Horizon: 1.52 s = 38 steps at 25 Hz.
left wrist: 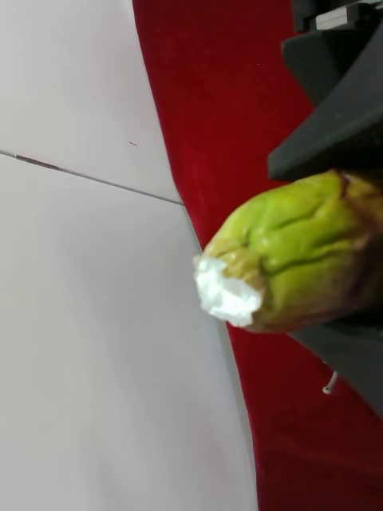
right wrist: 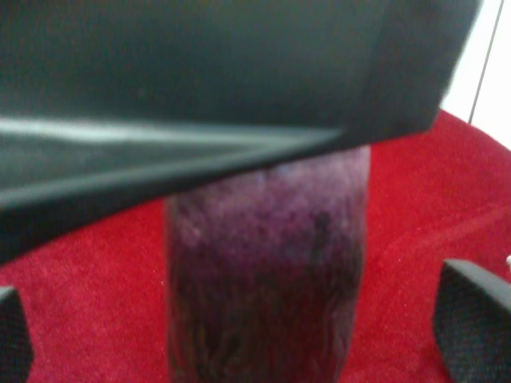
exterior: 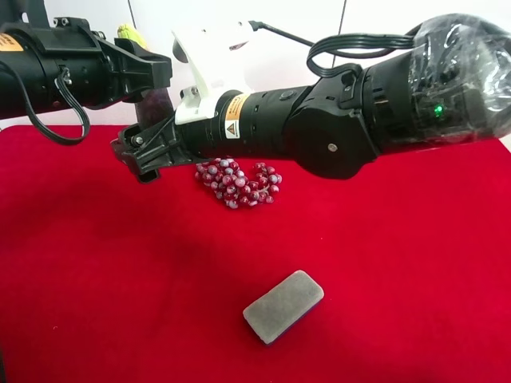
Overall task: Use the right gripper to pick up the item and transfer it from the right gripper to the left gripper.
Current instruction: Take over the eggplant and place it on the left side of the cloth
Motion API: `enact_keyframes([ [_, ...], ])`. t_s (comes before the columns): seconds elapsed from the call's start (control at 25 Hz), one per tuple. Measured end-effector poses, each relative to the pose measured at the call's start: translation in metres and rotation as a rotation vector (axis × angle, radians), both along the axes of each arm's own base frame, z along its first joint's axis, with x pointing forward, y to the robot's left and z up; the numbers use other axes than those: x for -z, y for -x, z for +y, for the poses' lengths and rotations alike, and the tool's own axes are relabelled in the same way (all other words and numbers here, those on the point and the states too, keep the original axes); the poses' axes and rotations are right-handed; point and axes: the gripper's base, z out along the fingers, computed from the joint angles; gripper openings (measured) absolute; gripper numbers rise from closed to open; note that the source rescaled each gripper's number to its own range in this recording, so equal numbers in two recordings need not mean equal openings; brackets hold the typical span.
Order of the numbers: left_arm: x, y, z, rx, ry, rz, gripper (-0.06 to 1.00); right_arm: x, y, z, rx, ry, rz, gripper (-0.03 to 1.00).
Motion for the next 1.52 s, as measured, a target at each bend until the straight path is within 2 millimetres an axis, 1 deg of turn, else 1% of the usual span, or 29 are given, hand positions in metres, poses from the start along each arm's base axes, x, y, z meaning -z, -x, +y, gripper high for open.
enact_keyframes([
  [0.84, 0.0, 0.0, 0.0, 0.0, 0.0, 0.0, 0.0, 0.0001, 0.0, 0.0, 0.0, 0.001, 0.001, 1.0],
  [1.12, 0.0001, 0.0, 0.0, 0.0, -0.001, 0.001, 0.0, 0.0064, 0.0011, -0.0026, 0.005, 0.067, 0.039, 1.0],
  [1.52, 0.0005, 0.0002, -0.0002, 0.003, -0.002, 0.005, 0.0, 0.0066, 0.0021, -0.0019, -0.041, 0.115, -0.019, 1.0],
])
